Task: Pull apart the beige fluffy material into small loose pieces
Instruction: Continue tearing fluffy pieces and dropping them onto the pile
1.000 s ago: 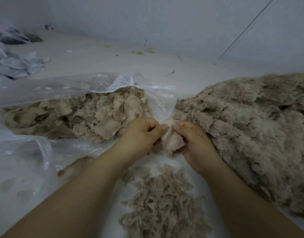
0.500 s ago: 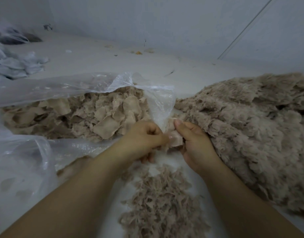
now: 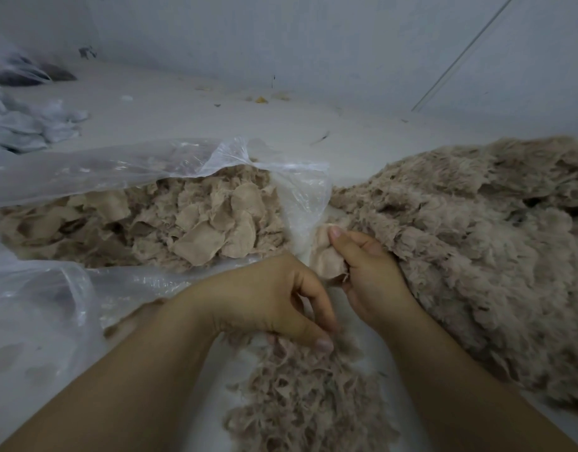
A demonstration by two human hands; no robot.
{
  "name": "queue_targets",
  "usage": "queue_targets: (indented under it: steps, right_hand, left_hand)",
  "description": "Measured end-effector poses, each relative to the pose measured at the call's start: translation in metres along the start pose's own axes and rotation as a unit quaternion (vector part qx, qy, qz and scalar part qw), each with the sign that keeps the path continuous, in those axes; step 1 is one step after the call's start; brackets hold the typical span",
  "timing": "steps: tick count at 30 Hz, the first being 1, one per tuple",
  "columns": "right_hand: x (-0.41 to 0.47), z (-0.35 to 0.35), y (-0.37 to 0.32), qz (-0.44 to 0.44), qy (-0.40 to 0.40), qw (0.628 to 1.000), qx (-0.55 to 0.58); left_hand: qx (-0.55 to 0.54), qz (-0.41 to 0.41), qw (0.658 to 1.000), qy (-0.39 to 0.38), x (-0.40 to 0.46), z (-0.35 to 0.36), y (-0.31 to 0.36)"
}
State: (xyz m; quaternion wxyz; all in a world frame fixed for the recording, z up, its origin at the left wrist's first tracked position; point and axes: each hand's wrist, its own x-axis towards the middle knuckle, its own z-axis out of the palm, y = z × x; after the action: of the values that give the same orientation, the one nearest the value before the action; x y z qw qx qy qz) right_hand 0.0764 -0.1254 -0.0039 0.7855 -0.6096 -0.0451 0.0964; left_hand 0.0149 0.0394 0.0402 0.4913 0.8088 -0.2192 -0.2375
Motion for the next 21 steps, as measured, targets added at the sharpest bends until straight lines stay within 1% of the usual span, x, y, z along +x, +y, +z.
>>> queue_targets:
  steps: [4, 5, 8, 9, 10, 12, 13, 14, 18, 21]
  right_hand:
    - [0.000, -0.003, 0.001, 0.003, 0.001, 1.000, 0.004]
    - [0.000, -0.003, 0.002, 0.001, -0.002, 1.000, 0.002]
    - [-0.001, -0.003, 0.002, -0.006, -0.005, 1.000, -0.001]
    - [-0.001, -0.003, 0.002, -0.009, -0.007, 1.000, 0.000]
    - [-0.001, -0.003, 0.001, -0.011, -0.011, 1.000, 0.002]
    - [-0.001, -0.003, -0.001, -0.016, -0.021, 1.000, 0.002]
    - [-0.001, -0.003, -0.002, -0.020, -0.028, 0.999, -0.002]
    - [-0.001, -0.002, -0.002, -0.024, -0.034, 0.999, -0.007]
    - [-0.004, 0.001, -0.004, -0.030, -0.065, 0.997, 0.004]
    - [-0.002, -0.002, -0.002, -0.044, -0.092, 0.995, -0.022]
  left_hand:
    - [-0.060, 0.035, 0.993, 0.100, 0.002, -0.001, 0.000]
    - [-0.065, 0.035, 0.991, 0.113, 0.002, -0.002, -0.001]
    - [-0.055, 0.025, 0.993, 0.106, 0.001, -0.003, -0.001]
    - [-0.055, 0.022, 0.990, 0.126, 0.002, -0.002, 0.000]
    - [-0.056, 0.020, 0.984, 0.169, 0.005, 0.000, 0.000]
    - [-0.051, 0.014, 0.953, 0.297, 0.012, 0.002, -0.003]
    - [-0.056, 0.010, 0.937, 0.344, 0.016, 0.003, -0.004]
    - [-0.065, 0.005, 0.929, 0.364, 0.018, 0.004, -0.006]
    - [-0.098, 0.012, 0.933, 0.345, 0.024, 0.012, -0.012]
    - [-0.141, 0.027, 0.914, 0.379, 0.028, 0.011, -0.015]
